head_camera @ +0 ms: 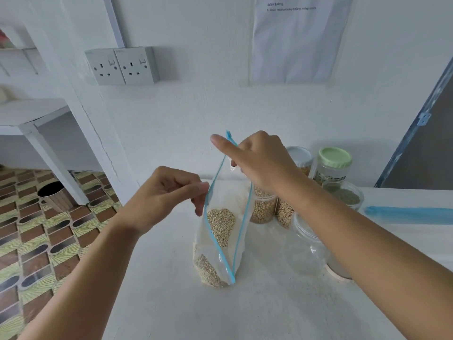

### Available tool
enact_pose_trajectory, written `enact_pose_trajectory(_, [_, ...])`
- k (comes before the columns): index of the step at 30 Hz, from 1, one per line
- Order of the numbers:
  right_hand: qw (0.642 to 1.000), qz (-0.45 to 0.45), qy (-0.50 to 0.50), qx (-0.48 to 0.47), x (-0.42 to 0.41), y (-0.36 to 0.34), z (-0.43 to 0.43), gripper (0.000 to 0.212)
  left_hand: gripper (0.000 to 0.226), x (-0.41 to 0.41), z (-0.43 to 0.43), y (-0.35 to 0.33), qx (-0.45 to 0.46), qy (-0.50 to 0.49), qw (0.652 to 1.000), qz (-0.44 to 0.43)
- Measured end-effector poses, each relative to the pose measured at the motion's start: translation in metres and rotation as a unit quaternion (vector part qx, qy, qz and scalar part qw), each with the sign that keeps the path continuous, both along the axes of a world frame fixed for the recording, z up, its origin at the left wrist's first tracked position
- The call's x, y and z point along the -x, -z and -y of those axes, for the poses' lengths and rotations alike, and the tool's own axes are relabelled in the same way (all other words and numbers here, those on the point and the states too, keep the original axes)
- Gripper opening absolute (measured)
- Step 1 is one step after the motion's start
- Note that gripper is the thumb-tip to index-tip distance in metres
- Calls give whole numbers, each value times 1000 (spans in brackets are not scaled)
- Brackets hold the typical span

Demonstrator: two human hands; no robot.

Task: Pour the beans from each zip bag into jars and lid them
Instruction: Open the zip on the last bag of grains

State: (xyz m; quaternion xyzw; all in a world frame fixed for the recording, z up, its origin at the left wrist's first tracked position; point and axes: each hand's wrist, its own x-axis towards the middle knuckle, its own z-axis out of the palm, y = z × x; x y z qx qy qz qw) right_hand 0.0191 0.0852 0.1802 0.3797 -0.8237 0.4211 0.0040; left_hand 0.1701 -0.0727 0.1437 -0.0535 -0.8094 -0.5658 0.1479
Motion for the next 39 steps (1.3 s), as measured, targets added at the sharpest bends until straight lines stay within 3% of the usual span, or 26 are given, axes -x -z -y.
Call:
enact_pose_trajectory(4, [990, -91, 45, -98, 5, -6, 15, 70, 43, 24, 25, 13, -36, -10, 997, 75])
enact_pose_trajectory(8, [995, -62, 23, -72, 23, -1, 8, 35, 14, 73, 55, 57, -8, -117, 982, 151])
enact_pose_trajectory(10, [996, -60, 32, -58, 32, 4, 5, 17, 27, 90, 60, 74, -6, -96, 980, 177])
enact_pose_trajectory(12, [997, -39, 29, -57, 38, 7, 2, 25, 34, 103, 59, 84, -27, -80, 977, 198])
enact_pose_trajectory(14, [999, 6, 15, -39, 43, 11, 1, 21, 24, 111, 55, 90, -45, -65, 976, 202])
enact_pose_trajectory(16, [998, 55, 20, -3, 46, 14, 3, 6, 18, 113, 52, 93, -86, -64, 976, 190])
enact_pose_trajectory(19, [991, 119, 14, 62, 53, 17, 7, 20, 26, 108, 52, 91, -145, -58, 976, 152])
enact_pose_trajectory(22, [990, 110, 5, 93, 58, 19, 10, 21, 17, 95, 57, 85, -159, -69, 977, 122])
enact_pose_trajectory(25, [983, 121, -19, 135, 55, 11, 11, 14, 18, 83, 65, 75, -153, -90, 981, 84])
enact_pose_trajectory(33, [936, 241, -96, 237, 25, -11, 10, 10, 50, 41, 70, 37, -155, -100, 982, -32])
enact_pose_trajectory(39, [903, 285, -100, 304, 23, -18, 0, 14, 35, 34, 67, 4, -133, -87, 985, -68])
